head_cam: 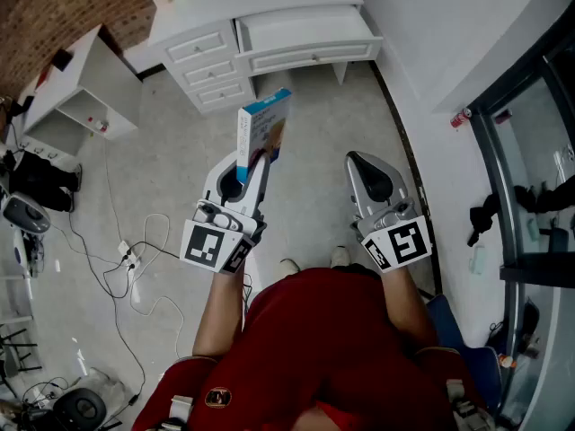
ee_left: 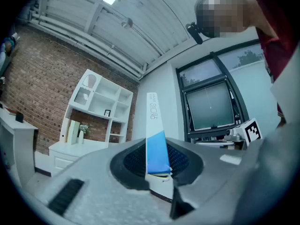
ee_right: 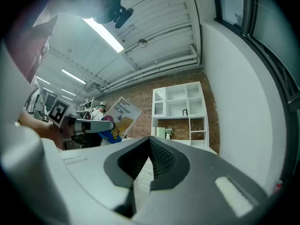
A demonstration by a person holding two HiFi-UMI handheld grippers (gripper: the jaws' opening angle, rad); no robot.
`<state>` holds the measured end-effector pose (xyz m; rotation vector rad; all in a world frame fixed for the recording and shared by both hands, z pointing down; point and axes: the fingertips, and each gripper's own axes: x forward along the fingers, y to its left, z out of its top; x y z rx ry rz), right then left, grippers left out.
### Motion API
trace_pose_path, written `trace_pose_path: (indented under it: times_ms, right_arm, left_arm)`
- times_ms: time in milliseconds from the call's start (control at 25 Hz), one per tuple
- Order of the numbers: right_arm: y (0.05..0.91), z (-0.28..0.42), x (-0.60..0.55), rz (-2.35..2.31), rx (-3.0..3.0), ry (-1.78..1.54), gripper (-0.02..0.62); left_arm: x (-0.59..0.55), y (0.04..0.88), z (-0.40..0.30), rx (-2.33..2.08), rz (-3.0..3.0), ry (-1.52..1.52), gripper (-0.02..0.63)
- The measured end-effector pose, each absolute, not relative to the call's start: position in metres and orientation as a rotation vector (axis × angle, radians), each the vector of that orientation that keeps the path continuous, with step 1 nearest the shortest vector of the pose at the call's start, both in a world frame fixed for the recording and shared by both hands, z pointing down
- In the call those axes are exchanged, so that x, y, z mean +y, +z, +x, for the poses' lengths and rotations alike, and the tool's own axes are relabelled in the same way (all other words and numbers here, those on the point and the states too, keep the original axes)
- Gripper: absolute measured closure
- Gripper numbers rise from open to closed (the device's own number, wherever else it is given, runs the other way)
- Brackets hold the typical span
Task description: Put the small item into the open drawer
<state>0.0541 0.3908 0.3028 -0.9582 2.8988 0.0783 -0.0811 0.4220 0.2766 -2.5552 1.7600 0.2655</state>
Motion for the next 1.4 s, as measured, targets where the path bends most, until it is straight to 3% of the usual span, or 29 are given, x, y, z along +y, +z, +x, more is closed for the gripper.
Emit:
trace_pose_path:
  times_ms: [720, 1120, 1400]
  right_arm:
    - [0.326, -0.008, 0.364, -0.981, 2.936, 0.042, 0.583]
    - [0.338, -0.025, 0.187, -1.005, 2.884, 0.039, 0.583]
    - [0.344, -0.012, 0.058, -0.985, 2.923, 0.048, 0.583]
  left_arm:
    - [0.401, 0.301, -0.148, 1.767, -2.577, 0.26, 0.54]
    - [0.248, 0.303, -0.177, 1.783, -2.561, 0.111, 0.54]
    - [0.097, 0.312, -0.155, 1.756, -2.612, 0.071, 0.54]
